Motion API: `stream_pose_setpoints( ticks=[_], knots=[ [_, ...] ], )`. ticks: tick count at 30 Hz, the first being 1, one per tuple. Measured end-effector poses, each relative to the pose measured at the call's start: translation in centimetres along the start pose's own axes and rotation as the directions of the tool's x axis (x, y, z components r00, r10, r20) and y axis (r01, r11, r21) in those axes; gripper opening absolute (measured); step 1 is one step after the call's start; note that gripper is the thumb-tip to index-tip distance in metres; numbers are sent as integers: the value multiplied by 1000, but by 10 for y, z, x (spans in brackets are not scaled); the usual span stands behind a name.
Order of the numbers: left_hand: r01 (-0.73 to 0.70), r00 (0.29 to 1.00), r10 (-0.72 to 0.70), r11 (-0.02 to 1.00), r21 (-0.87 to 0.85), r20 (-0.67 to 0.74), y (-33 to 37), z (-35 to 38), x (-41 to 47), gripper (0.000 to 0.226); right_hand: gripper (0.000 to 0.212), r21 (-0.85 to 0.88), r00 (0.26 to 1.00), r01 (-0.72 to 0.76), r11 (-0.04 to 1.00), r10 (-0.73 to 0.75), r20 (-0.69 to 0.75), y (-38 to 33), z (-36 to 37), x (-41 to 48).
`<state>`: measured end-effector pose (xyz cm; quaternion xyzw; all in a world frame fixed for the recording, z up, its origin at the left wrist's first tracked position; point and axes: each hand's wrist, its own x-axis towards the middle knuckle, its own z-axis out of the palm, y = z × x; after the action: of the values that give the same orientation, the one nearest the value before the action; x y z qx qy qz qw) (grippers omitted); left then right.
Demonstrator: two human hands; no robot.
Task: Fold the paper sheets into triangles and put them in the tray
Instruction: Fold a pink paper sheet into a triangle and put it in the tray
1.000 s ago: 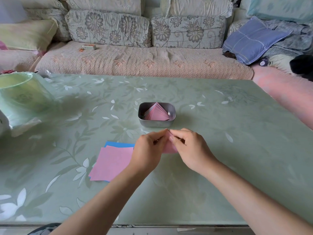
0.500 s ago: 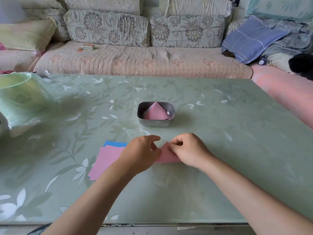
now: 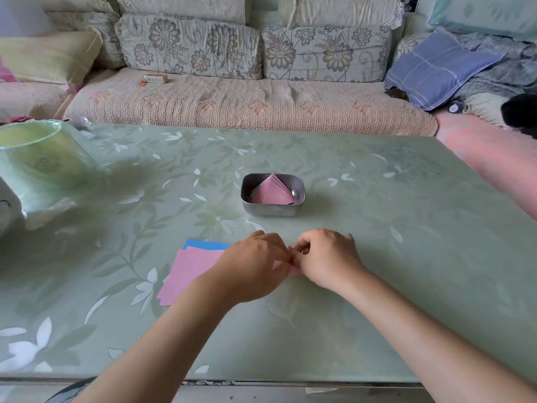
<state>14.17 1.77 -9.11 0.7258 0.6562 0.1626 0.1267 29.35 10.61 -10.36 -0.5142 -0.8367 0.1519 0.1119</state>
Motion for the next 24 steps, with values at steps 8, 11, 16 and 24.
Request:
stream_pose_setpoints(
  ticks=[8,11,16,24],
  knots=[
    [-31,1000,31,999,34,5,1,1,-5,28,21,-72,964,264,962,-266,-13,1,-12,-8],
    [-41,999,40,997,67,15,3,0,-8,31,33,-137,951,310,941,-305,55,2,-13,-15],
    [-77,997,74,984,161,23,8,3,-17,39,36,-157,945,325,932,-313,96,1,-14,-20],
    [-159,985,174,925,346,-11,14,15,-39,65,39,-151,948,314,937,-302,98,2,-12,-24]
  ],
)
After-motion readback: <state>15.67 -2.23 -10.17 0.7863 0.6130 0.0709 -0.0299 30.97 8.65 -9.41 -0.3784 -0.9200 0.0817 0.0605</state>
